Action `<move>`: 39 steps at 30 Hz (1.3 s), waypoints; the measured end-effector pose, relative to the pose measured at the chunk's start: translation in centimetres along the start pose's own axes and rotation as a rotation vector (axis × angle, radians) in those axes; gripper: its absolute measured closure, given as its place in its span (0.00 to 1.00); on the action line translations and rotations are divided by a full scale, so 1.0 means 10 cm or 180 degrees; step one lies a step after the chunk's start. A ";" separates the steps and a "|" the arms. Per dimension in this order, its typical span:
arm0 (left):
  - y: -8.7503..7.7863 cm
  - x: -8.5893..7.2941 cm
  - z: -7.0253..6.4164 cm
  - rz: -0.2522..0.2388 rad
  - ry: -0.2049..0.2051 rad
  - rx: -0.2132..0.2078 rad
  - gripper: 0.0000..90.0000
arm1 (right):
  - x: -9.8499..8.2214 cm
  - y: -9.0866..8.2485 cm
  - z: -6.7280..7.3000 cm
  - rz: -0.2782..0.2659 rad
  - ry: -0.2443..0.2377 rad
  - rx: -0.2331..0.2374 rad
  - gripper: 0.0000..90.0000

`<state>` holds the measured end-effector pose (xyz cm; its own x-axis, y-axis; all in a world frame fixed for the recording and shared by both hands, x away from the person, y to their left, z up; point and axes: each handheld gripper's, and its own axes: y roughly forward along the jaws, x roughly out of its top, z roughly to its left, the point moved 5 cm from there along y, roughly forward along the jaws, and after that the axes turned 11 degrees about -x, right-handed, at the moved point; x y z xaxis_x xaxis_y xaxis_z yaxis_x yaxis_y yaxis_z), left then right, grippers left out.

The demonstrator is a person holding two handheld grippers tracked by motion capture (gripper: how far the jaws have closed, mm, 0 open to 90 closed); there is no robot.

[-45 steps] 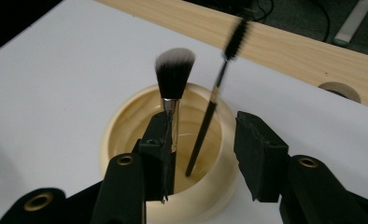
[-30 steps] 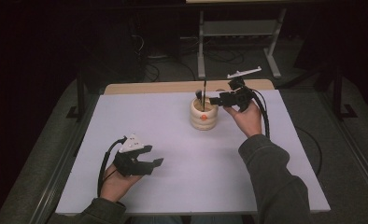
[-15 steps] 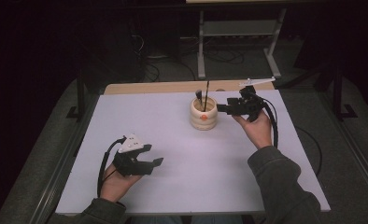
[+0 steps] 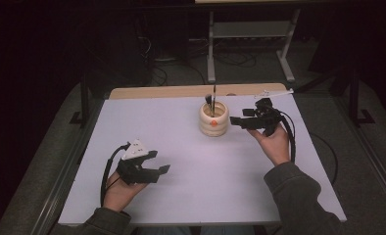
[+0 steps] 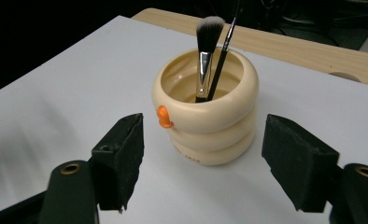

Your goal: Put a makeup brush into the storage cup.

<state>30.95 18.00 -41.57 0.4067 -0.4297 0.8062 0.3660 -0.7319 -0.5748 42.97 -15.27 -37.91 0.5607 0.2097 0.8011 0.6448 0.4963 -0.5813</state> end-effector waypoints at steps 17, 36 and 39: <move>-0.02 -0.01 0.01 0.0032 0.0042 0.0012 0.31 | -0.19 -0.10 0.04 -0.0047 -0.0051 0.0013 0.30; -0.08 -0.02 0.06 -0.0006 0.0036 0.0029 0.30 | -0.38 -0.19 0.11 -0.0015 -0.0090 0.0016 0.28; -0.09 -0.02 0.06 -0.0028 0.0007 0.0036 0.29 | -0.43 -0.20 0.11 -0.0025 -0.0108 0.0005 0.28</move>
<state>31.04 19.09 -41.28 0.4017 -0.4245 0.8114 0.3789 -0.7296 -0.5693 38.69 -16.29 -40.03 0.5376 0.2345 0.8099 0.6482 0.4994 -0.5748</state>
